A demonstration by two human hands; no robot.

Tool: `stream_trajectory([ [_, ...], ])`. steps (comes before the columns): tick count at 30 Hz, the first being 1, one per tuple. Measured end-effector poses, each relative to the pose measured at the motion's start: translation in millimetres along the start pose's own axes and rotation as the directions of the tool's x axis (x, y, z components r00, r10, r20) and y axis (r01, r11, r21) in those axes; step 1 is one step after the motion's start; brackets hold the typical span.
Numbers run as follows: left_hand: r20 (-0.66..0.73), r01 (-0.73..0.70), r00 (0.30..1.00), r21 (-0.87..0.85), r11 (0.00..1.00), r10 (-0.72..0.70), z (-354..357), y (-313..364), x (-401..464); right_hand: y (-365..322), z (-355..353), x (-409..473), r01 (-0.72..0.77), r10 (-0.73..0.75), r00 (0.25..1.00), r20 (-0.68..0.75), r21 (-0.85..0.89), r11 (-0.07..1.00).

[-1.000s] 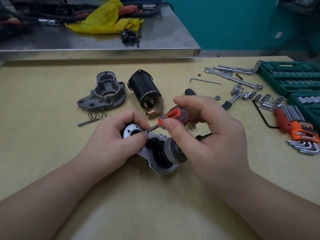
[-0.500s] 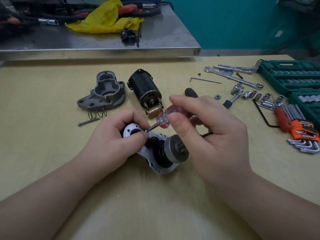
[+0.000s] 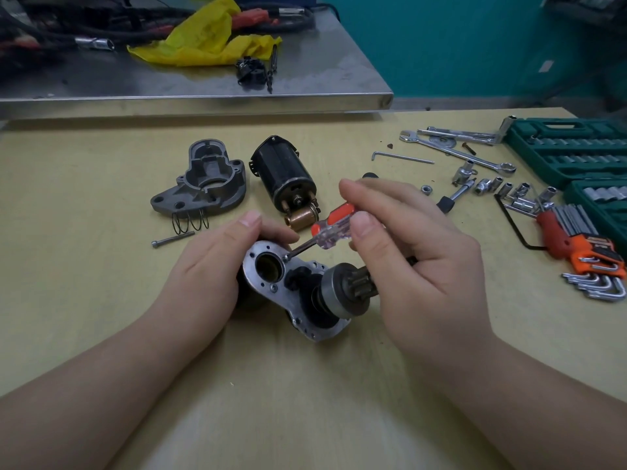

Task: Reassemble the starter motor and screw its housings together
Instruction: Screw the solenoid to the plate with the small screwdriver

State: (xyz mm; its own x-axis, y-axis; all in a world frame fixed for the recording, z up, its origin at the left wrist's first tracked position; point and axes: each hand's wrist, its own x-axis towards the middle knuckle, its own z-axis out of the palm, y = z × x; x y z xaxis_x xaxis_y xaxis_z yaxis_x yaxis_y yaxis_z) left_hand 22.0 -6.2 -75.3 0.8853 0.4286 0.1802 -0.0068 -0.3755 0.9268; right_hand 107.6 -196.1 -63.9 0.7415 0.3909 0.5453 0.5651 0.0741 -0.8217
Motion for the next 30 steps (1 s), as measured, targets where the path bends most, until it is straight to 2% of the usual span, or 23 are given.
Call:
stream_trajectory([
  [3, 0.011, -0.042, 0.999, 0.074, 0.996, 0.041, -1.1, -0.7, 1.3, 1.9, -0.3, -0.5, 0.018, -0.018, 0.999, 0.03, 0.001, 1.0],
  [6, 0.015, -0.011, 1.0, -0.032, 0.999, 0.011, -1.4, -1.2, 0.8, -0.8, 1.6, 1.3, 0.031, -0.031, 0.999, 0.013, 0.004, 1.0],
  [14, -0.001, 0.003, 1.0, -0.098, 0.995, -0.003, 1.7, -0.1, -0.4, 0.9, 4.0, -1.4, 0.017, -0.017, 1.0, -0.003, -0.004, 1.0],
  [17, -0.018, -0.016, 1.0, -0.072, 0.997, 0.015, 1.3, -1.6, -0.6, -0.9, 4.8, 0.5, 0.047, -0.047, 0.999, -0.013, -0.014, 0.999],
  [24, -0.036, -0.049, 0.998, 0.022, 0.999, 0.05, 0.3, -2.5, -0.6, 1.0, 7.8, -1.5, 0.02, -0.019, 0.999, -0.038, 0.042, 0.999],
  [30, -0.03, -0.046, 0.998, -0.008, 0.999, 0.046, 0.7, -4.0, 0.7, -1.4, 7.4, 1.2, 0.036, -0.035, 0.999, -0.029, 0.047, 0.998],
])
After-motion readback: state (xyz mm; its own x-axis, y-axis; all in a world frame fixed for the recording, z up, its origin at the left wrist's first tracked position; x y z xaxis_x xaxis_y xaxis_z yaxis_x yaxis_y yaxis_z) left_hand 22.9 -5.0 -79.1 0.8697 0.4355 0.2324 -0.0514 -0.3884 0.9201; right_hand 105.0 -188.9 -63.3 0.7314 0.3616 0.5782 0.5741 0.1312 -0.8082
